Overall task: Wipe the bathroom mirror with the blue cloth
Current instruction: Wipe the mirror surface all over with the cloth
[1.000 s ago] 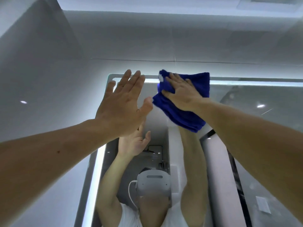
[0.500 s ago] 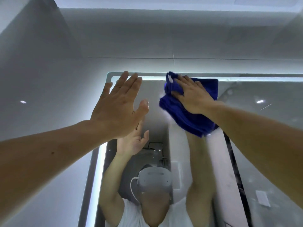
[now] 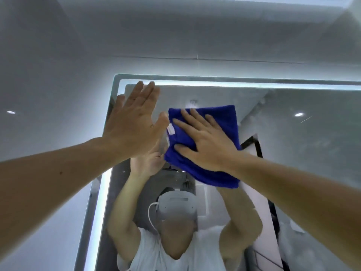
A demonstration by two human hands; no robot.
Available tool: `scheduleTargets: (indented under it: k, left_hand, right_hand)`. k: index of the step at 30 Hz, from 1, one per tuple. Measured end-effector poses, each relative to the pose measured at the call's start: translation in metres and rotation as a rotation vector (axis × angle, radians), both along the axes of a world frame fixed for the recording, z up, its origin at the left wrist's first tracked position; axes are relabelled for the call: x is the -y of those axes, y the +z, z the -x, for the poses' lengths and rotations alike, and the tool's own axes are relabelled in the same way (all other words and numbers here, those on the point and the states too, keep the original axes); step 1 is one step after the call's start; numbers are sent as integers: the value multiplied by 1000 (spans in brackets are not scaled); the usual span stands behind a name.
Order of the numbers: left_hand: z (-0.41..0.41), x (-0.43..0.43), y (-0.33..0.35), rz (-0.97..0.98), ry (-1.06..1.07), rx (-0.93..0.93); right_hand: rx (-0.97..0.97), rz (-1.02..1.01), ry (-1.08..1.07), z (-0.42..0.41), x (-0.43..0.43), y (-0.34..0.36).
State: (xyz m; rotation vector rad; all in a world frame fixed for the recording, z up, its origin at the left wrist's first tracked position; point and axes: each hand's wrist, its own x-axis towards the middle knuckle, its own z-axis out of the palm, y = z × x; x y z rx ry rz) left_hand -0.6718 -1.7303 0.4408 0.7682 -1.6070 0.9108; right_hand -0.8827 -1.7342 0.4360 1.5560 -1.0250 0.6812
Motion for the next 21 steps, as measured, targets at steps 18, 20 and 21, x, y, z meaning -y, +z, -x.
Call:
scheduleTargets:
  k: [18,20,21]
  left_hand:
    - [13,0,-10,33,0,48]
    - [12,0,-10,47,1,61]
    - [11,0,-8,61,9,58]
  right_hand:
    - [382,-42,-75,27,-19,89]
    - [470,-51,-87,21,-14,118]
    - [488,-42,-85,20,-11,124]
